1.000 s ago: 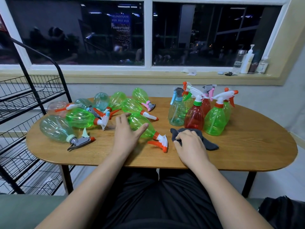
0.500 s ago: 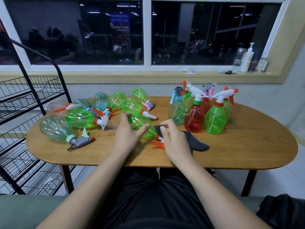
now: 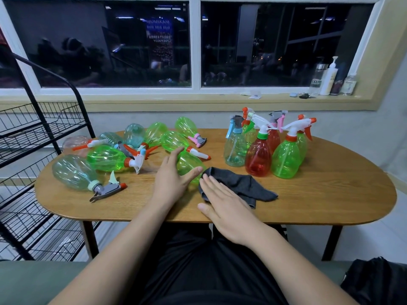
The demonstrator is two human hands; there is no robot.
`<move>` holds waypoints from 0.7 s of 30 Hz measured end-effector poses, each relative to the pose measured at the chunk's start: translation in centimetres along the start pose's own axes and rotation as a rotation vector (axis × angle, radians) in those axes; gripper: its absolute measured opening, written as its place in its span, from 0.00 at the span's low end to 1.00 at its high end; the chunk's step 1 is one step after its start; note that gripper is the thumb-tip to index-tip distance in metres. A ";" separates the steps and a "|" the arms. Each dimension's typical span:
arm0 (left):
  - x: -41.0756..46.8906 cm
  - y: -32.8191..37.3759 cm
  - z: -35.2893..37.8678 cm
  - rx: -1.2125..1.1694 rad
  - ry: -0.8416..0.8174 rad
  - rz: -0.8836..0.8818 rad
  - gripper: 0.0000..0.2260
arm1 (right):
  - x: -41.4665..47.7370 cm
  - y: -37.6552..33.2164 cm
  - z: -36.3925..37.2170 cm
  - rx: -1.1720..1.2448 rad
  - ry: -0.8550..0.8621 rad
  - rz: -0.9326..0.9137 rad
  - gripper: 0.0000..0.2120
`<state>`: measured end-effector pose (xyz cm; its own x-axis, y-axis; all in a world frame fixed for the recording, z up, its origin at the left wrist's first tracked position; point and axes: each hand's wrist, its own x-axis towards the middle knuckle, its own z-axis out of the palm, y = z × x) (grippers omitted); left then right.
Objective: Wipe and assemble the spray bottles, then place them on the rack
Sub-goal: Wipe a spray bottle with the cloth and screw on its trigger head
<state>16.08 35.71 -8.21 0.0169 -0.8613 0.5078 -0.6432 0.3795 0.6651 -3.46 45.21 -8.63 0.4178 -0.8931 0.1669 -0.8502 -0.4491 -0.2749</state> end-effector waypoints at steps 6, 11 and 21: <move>0.0 0.2 0.0 0.016 0.020 0.000 0.38 | -1.3 1.0 -0.5 0.043 0.001 0.108 0.36; 0.1 0.2 -0.1 0.016 0.013 -0.005 0.38 | 0.2 1.8 -1.2 0.061 0.006 0.230 0.39; 0.0 0.4 -0.2 0.022 0.000 0.002 0.38 | 3.2 1.5 -1.2 0.147 0.002 0.257 0.41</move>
<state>16.02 35.88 -7.82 0.0158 -0.8606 0.5090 -0.6595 0.3737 0.6522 -3.81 41.71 -7.42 0.1943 -0.9780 0.0760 -0.8723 -0.2077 -0.4426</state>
